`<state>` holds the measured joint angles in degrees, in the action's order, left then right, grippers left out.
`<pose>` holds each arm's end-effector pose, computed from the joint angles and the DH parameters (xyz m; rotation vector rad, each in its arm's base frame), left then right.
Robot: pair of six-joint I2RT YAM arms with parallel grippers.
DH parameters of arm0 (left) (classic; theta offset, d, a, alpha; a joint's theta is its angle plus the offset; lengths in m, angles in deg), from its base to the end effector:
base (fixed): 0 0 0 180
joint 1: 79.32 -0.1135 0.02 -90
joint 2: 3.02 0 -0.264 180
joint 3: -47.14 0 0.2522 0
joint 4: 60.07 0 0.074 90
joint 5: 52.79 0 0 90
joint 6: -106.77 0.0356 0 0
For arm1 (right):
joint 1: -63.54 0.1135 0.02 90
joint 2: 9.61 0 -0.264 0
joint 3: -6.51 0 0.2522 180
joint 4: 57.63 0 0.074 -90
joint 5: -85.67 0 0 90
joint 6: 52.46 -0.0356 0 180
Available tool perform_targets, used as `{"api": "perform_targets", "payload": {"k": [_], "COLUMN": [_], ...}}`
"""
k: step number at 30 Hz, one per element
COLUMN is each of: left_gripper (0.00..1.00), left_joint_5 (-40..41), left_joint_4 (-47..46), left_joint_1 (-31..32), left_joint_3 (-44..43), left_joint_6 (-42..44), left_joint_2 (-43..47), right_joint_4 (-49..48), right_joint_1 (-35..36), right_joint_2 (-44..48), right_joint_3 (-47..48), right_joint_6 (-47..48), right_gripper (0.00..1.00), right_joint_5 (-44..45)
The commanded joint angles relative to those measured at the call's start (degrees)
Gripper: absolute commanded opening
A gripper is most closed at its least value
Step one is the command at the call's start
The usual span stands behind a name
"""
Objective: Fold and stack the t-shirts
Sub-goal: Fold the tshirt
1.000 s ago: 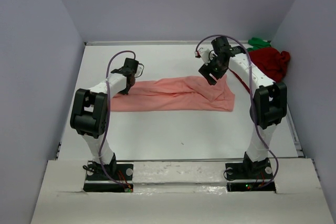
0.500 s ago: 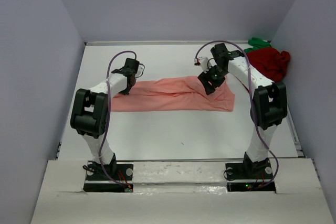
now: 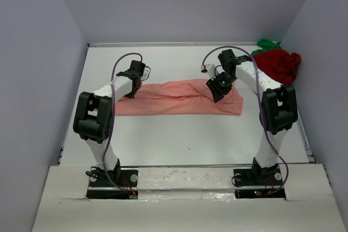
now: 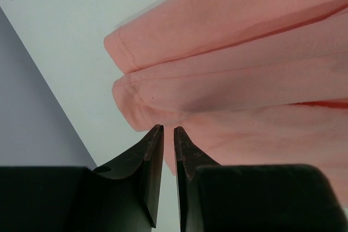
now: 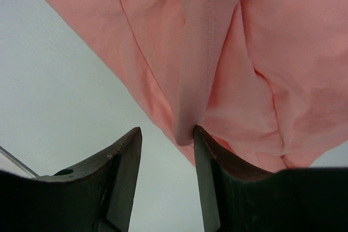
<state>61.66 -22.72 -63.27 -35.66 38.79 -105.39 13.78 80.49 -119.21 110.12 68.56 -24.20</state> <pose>0.3618 -0.0888 0.1977 0.6708 2.4431 0.5861 0.3627 0.1232 0.2310 -1.2078 2.5792 0.4565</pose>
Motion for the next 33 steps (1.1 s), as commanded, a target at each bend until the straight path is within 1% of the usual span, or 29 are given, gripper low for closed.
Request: {"api": "perform_targets", "payload": {"k": [1, 3, 4, 6, 7, 9, 10, 14, 29, 30, 31, 33], "left_gripper": [0.26, 0.26, 0.26, 0.26, 0.26, 0.26, 0.26, 0.26, 0.26, 0.26, 0.26, 0.26], "left_joint_5": [0.34, 0.34, 0.34, 0.43, 0.43, 0.43, 0.43, 0.51, 0.69, 0.6, 0.6, 0.69], "left_joint_4": [1.02, 1.01, 1.01, 1.01, 1.1, 1.01, 0.93, 0.93, 1.1, 1.19, 1.1, 1.28], "left_joint_1": [0.29, 0.29, 0.29, 0.38, 0.38, 0.29, 0.29, 0.29, 0.47, 0.47, 0.38, 0.47], "left_joint_3": [-0.93, -0.93, -0.93, -0.93, -0.84, -0.84, -0.75, -0.75, -0.75, -0.75, -0.75, -0.84], "left_joint_6": [0.57, 0.65, 0.57, 0.65, 0.57, 0.74, 0.74, 0.74, 0.74, 0.74, 0.74, 0.66], "left_joint_2": [0.94, 0.94, 0.94, 0.94, 1.12, 1.12, 1.12, 1.12, 1.2, 1.12, 1.12, 0.86], "right_joint_4": [-0.52, -0.61, -0.52, -0.52, -0.52, -0.87, -1.13, -1.84, 0.27, 0.53, 0.62, 1.24], "right_joint_1": [0.19, 0.19, 0.19, 0.19, 0.19, 0.19, 0.19, 0.19, 0.19, 0.19, 0.19, 0.19], "right_joint_2": [0.88, 0.62, 0.62, 0.53, 0.53, 0.44, 0.35, 0.09, -1.05, -0.88, -0.88, -0.88], "right_joint_3": [0.16, 0.51, 0.86, 1.04, 1.04, 0.77, 0.69, -0.02, -0.28, -0.11, 0.07, 0.24], "right_joint_6": [0.0, -0.09, 0.0, 0.0, 0.09, 0.18, 0.18, 0.0, -0.27, -0.26, -0.26, -0.09], "right_gripper": [0.41, 0.33, 0.24, 0.19, 0.19, 0.14, 0.09, 0.0, 0.0, 0.04, 0.14, 0.25], "right_joint_5": [-1.83, -1.66, -1.57, -1.39, -1.13, -0.6, -0.16, 0.54, -3.85, -4.11, -4.46, -4.47]}}
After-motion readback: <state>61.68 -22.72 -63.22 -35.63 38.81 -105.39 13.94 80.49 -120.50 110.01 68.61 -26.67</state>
